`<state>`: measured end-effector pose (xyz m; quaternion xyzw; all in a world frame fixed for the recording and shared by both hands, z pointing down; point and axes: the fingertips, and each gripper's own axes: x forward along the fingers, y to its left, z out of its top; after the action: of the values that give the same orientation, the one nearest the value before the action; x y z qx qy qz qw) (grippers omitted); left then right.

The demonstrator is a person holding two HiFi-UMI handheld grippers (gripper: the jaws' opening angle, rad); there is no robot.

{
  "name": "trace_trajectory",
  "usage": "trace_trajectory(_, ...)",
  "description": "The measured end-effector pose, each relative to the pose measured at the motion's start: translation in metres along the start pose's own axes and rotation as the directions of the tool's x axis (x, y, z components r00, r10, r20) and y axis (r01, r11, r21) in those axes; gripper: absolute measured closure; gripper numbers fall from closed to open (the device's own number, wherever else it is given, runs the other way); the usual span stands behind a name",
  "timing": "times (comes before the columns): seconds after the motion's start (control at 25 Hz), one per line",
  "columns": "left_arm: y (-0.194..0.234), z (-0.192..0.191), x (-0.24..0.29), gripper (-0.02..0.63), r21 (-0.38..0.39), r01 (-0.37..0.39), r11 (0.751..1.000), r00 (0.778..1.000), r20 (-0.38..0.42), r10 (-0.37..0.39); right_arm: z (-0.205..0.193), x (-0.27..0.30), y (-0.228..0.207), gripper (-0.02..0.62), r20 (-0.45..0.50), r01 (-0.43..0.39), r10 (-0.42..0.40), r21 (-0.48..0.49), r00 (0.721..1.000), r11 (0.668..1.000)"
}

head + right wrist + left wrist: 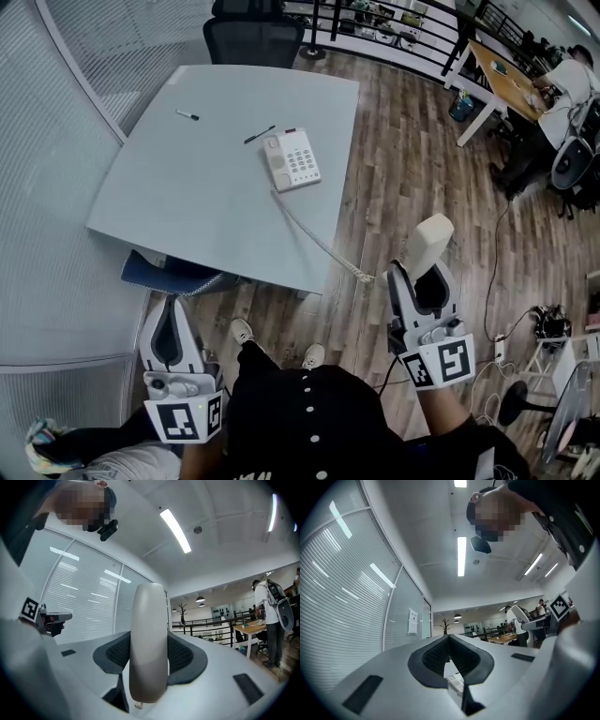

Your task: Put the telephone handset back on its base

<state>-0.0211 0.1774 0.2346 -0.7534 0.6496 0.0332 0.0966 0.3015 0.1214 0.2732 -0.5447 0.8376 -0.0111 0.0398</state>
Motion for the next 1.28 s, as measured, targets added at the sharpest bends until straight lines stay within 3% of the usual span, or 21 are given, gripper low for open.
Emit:
trace_trajectory(0.52, 0.076, -0.010, 0.049, 0.592, -0.023, 0.066, 0.998, 0.998, 0.019, -0.065, 0.001, 0.056, 0.044, 0.367, -0.009, 0.084, -0.084, -0.019, 0.996, 0.996)
trace_trajectory(1.28, 0.143, -0.034, 0.090, 0.592, -0.062, 0.167, 0.984, 0.986, 0.024, -0.165, -0.009, 0.100, 0.090, 0.367, -0.019, 0.190, -0.190, -0.032, 0.982, 0.981)
